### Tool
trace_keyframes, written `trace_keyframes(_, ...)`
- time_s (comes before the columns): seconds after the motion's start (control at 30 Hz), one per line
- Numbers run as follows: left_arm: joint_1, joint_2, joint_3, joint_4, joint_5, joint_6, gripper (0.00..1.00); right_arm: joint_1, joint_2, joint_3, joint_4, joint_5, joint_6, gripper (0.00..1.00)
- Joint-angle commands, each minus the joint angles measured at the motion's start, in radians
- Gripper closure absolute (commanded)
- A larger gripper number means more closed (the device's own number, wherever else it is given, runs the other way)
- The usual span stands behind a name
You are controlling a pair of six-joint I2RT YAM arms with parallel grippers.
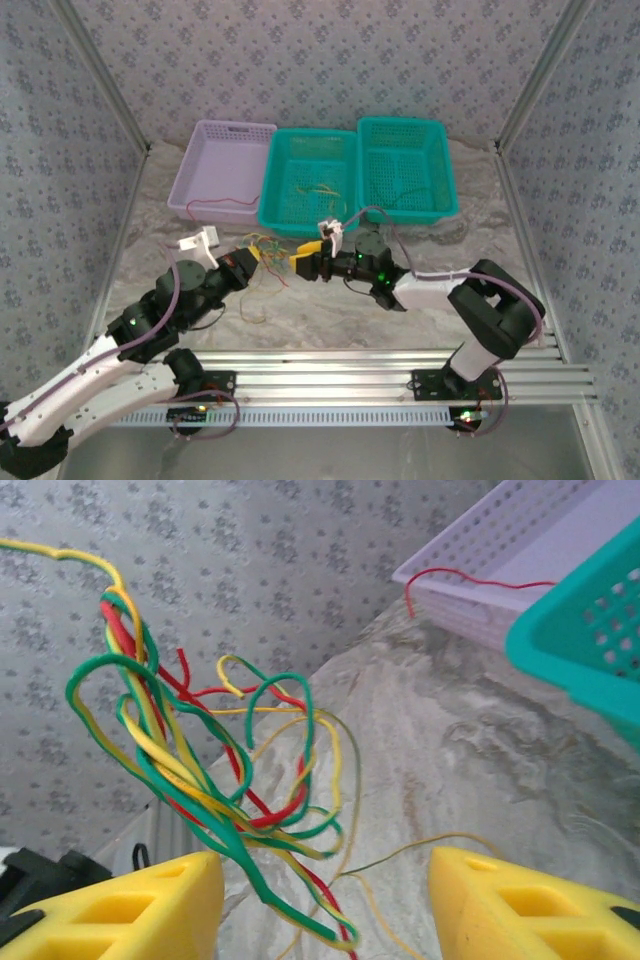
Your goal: Untangle the cables
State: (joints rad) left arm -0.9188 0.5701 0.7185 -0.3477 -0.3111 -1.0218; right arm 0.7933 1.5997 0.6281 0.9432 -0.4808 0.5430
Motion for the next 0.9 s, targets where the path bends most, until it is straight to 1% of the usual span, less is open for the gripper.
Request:
trace_keyframes(0.0, -0.009, -0.011, 0.012, -0.004, -0.029, 0.008, 1.0, 0.012, 0.023, 0.027, 0.05, -0.062, 0.02, 0.45)
trace_keyframes(0.07, -0.008, -0.013, 0.01, -0.004, -0.031, 0.008, 1.0, 0.012, 0.025, 0.019, 0.054, -0.06, 0.02, 0.48)
trace_keyframes(0.1, -0.009, -0.013, 0.009, -0.005, -0.032, 0.008, 1.0, 0.011, 0.026, 0.018, 0.054, -0.06, 0.02, 0.52)
trace_keyframes(0.17, -0.008, -0.011, 0.008, -0.002, -0.033, 0.008, 1.0, 0.01, 0.028, 0.016, 0.055, -0.053, 0.021, 0.54)
trace_keyframes(0.3, -0.008, -0.002, 0.007, 0.004, -0.025, 0.008, 1.0, 0.011, 0.021, 0.018, 0.06, -0.03, 0.018, 0.65)
trace_keyframes(0.43, -0.008, 0.001, 0.0, 0.006, -0.019, 0.003, 1.0, 0.011, 0.028, 0.049, 0.056, -0.044, 0.018, 0.68)
trace_keyframes(0.6, -0.008, -0.007, -0.005, 0.006, -0.021, -0.001, 1.0, 0.024, 0.044, 0.079, 0.032, -0.059, 0.005, 0.68)
trace_keyframes(0.63, -0.008, -0.009, -0.005, 0.005, -0.022, 0.0, 1.0, 0.025, 0.051, 0.081, 0.034, -0.059, 0.006, 0.7)
trace_keyframes(0.73, -0.008, -0.01, 0.002, -0.008, -0.028, 0.005, 1.0, 0.024, 0.057, 0.075, 0.046, -0.063, 0.012, 0.85)
trace_keyframes(0.83, -0.007, -0.022, 0.007, -0.028, -0.043, 0.01, 1.0, 0.015, 0.027, 0.053, 0.029, -0.049, 0.002, 1.0)
trace_keyframes(0.87, -0.007, -0.029, 0.012, -0.04, -0.05, 0.013, 1.0, 0.01, 0.008, 0.042, 0.012, -0.038, -0.008, 1.0)
